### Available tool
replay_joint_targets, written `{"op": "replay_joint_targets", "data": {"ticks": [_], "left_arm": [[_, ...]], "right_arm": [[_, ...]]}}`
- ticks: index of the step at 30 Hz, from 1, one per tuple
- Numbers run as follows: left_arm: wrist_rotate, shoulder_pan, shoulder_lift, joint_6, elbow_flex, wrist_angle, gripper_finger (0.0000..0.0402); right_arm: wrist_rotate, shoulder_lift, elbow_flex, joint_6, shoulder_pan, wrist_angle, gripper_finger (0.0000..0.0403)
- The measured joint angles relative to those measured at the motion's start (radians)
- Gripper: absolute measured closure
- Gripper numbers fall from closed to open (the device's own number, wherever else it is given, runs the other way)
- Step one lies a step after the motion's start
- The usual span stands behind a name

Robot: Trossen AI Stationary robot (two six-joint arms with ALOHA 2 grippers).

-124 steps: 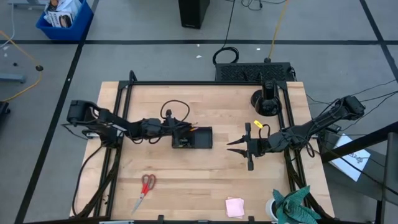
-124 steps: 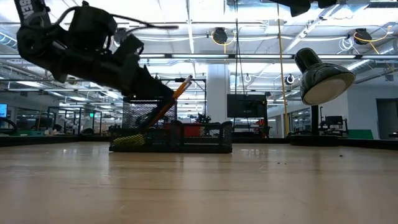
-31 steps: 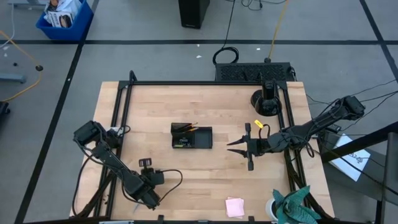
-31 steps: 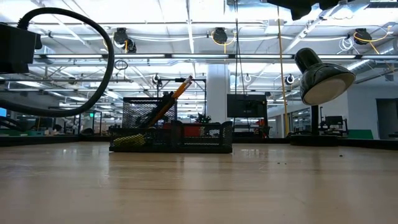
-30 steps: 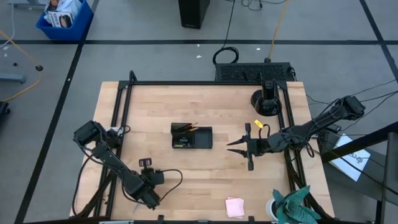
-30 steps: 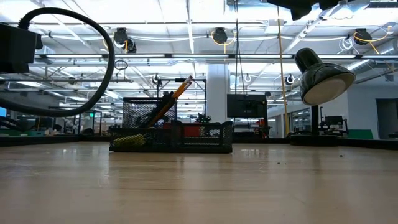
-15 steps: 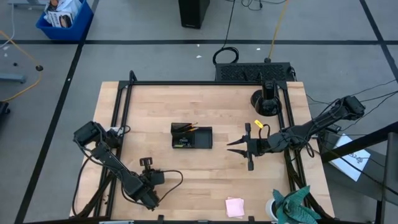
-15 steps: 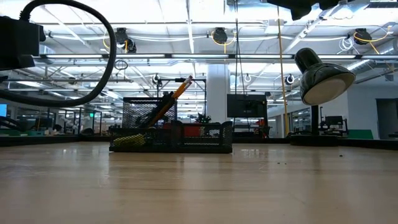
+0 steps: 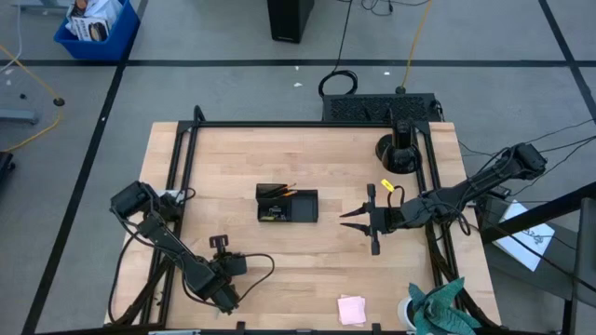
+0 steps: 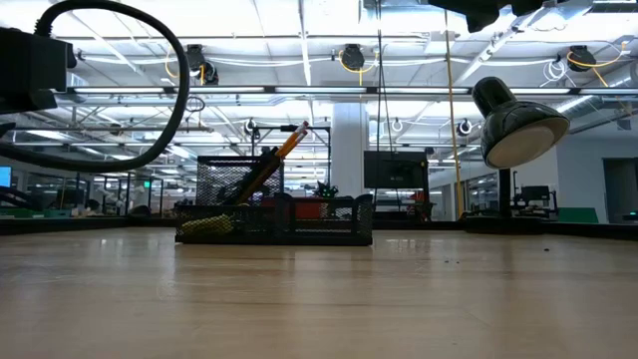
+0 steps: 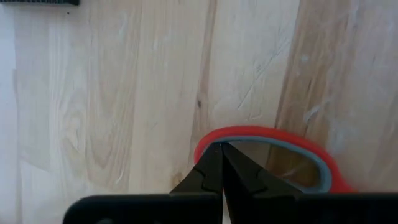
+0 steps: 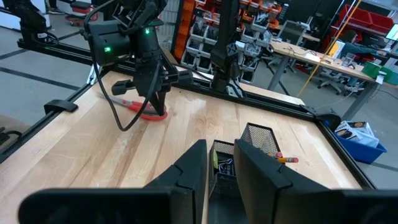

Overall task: Pick and place office supplies into organizer
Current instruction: Put the red scissors into the black desk organizer

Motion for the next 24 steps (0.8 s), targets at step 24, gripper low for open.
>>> {"op": "replay_joint_targets", "data": {"ticks": [24], "left_arm": [[0.08,0.0,-0.004,0.043,0.086,-0.034,0.0241]], "right_arm": [[0.0,0.0,0.0,0.0,0.0,0.006,0.033]]}}
